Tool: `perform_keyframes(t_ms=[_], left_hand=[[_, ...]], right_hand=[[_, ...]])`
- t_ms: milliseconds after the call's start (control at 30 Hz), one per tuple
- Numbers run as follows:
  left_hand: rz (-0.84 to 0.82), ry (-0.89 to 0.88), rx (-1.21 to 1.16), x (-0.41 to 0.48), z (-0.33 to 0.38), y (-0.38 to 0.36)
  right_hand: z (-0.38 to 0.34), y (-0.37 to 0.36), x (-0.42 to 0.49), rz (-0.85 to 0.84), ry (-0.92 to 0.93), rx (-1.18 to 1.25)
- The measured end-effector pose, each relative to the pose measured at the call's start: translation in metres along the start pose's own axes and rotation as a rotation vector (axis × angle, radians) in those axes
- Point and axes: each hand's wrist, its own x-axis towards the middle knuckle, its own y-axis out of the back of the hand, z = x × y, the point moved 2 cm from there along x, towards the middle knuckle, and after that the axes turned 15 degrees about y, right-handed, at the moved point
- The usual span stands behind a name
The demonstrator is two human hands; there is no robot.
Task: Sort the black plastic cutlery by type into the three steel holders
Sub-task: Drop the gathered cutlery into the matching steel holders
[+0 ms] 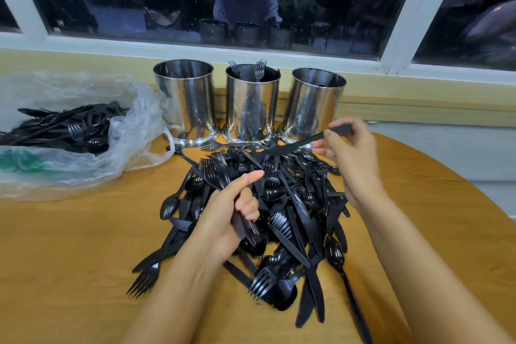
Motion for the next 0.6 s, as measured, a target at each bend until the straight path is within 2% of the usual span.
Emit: perform_keyframes(t_ms=[167,333,400,500,533,600], left_hand=[[0.018,-0.036,-0.029,0.002,-0.002,0.003],[0.101,-0.109,0.029,0.003,-0.002,0.003],[0.104,-0.12,0.077,0.003,-0.003,0.001],[0.162,-0.161,0.134,0.002,-0.004,0.001],[0.167,-0.166,0.106,0.001,-0.002,0.002],[0.142,-0.162,0.06,0.0,0.001,0.002]], right_hand=[[0.002,-0.005,-0.05,0.015,-0.126,0.176],[0.021,-0.024,-0.081,-0.05,-0.12,0.083],[0.027,-0.033,-0.087,-0.148,-0.125,0.015],[0.029,-0.038,-0.091,-0.39,-0.075,-0.1],[0.027,-0.036,-0.088,-0.436,-0.05,-0.131],[0.026,-0.027,-0.072,-0.424,-0.011,-0.205]])
